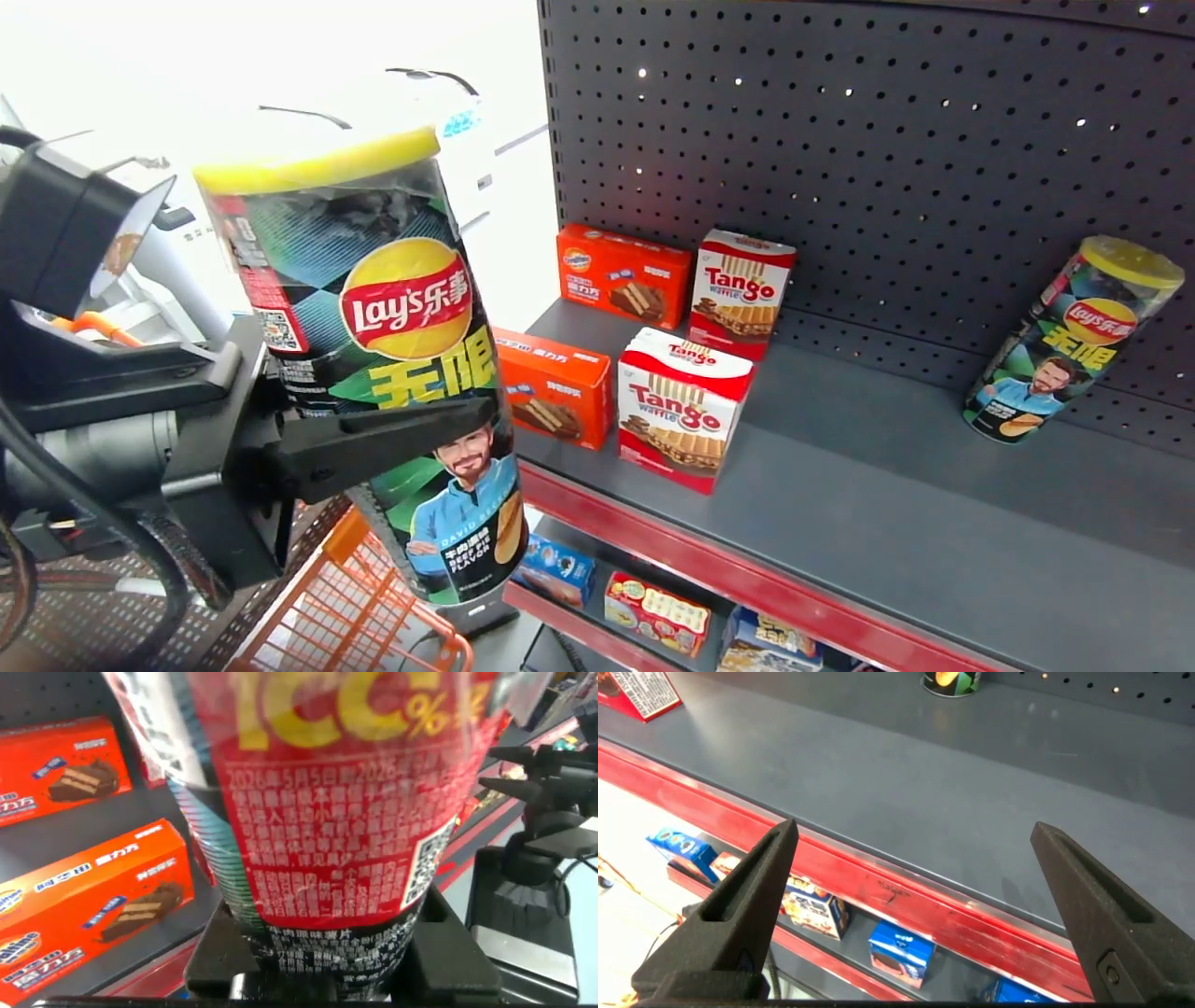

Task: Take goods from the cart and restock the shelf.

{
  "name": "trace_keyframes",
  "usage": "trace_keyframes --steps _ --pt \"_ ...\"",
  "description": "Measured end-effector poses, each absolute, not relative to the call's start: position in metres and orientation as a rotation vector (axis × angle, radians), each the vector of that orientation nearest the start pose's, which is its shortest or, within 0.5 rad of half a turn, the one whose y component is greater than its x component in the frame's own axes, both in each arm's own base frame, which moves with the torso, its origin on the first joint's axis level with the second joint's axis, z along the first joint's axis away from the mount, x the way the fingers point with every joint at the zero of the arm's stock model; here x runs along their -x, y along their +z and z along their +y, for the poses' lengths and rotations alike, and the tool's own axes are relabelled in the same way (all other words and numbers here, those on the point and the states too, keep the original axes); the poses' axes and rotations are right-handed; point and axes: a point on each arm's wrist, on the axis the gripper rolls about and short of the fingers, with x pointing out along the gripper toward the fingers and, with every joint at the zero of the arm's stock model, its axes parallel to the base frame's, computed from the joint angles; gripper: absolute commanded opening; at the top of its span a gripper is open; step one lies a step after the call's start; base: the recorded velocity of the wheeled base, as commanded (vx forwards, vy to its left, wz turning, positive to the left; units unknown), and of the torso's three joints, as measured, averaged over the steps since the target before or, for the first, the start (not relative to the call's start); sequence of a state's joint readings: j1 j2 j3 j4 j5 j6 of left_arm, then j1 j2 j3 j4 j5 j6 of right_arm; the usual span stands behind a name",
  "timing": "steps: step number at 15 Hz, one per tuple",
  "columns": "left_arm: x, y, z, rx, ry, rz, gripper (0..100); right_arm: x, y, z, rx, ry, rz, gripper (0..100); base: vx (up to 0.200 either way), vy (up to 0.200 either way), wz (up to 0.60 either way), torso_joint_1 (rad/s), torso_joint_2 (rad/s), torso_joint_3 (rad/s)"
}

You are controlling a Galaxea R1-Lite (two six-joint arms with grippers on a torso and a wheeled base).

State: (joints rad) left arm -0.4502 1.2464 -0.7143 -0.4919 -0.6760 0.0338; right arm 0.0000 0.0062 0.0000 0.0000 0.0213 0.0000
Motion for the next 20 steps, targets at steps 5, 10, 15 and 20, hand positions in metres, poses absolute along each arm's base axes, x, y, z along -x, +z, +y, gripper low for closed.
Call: trace_keyframes --steps 5,10,15,20 --pt "-0.159 0.259 -0.100 -0.026 -1.218 0.009 0 0.022 0.076 0.000 0.000 0.022 0.007 100 0.000 0.000 -0.60 0.001 0.00 0.003" --pt "-0.156 0.261 -0.103 -0.027 -1.244 -0.003 0 0.022 0.076 0.000 0.000 0.021 0.006 100 0.000 0.000 -0.60 0.000 0.00 0.000" --pt "-0.155 0.261 -0.102 -0.025 -1.235 -0.002 0 0.022 0.076 0.000 0.000 0.020 0.007 100 0.000 0.000 -0.24 0.001 0.00 0.002" --pt "-0.151 0.262 -0.098 -0.023 -1.225 -0.007 0 0.022 0.076 0.000 0.000 0.021 0.006 100 0.000 0.000 0.00 0.000 0.00 0.000"
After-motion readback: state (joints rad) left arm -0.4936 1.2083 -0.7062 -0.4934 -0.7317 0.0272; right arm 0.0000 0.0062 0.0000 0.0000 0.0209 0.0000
